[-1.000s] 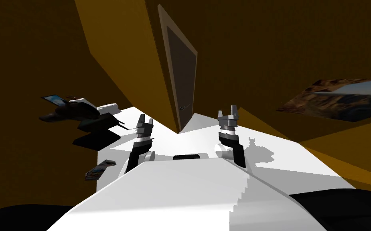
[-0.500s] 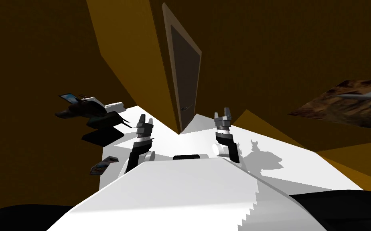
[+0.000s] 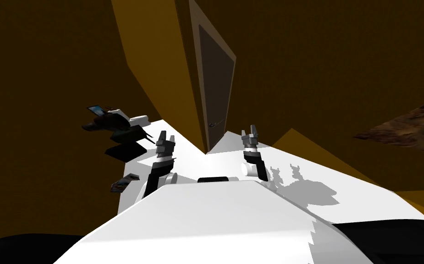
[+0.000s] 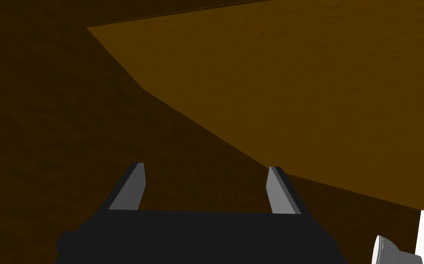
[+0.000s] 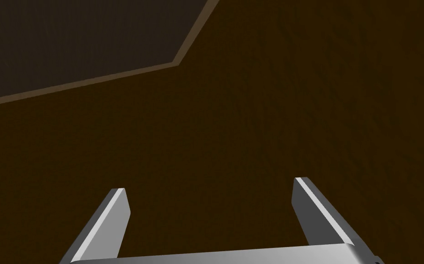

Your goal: Pull the door open

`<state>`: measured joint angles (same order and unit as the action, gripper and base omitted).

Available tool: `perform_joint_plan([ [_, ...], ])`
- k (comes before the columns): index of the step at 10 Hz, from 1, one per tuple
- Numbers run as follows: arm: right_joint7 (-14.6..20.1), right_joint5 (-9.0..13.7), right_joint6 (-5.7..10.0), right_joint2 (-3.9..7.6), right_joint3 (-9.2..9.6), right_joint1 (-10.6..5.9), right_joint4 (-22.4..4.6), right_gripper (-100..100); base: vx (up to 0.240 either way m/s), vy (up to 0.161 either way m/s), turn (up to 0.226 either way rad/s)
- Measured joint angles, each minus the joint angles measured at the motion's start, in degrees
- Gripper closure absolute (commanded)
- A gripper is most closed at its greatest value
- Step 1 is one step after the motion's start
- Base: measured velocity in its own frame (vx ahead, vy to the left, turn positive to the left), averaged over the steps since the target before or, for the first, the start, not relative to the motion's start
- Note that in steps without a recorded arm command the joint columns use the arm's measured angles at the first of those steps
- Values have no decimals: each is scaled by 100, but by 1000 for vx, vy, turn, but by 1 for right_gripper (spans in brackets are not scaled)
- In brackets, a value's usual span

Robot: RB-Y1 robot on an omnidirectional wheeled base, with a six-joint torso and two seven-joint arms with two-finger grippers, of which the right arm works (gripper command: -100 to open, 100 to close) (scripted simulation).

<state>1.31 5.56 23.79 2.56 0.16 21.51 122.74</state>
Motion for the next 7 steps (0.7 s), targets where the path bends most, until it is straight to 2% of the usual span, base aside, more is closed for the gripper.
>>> perform_joint_plan([
  [3, 67, 3, 145, 132, 58, -97, -440, -100, 92, -69, 151],
  [5, 86, -5, 196, 191, 98, -245, -763, -100, 82, -74, 171],
  [7, 132, -5, 313, 278, 129, -392, -1178, -100, 77, -68, 176],
])
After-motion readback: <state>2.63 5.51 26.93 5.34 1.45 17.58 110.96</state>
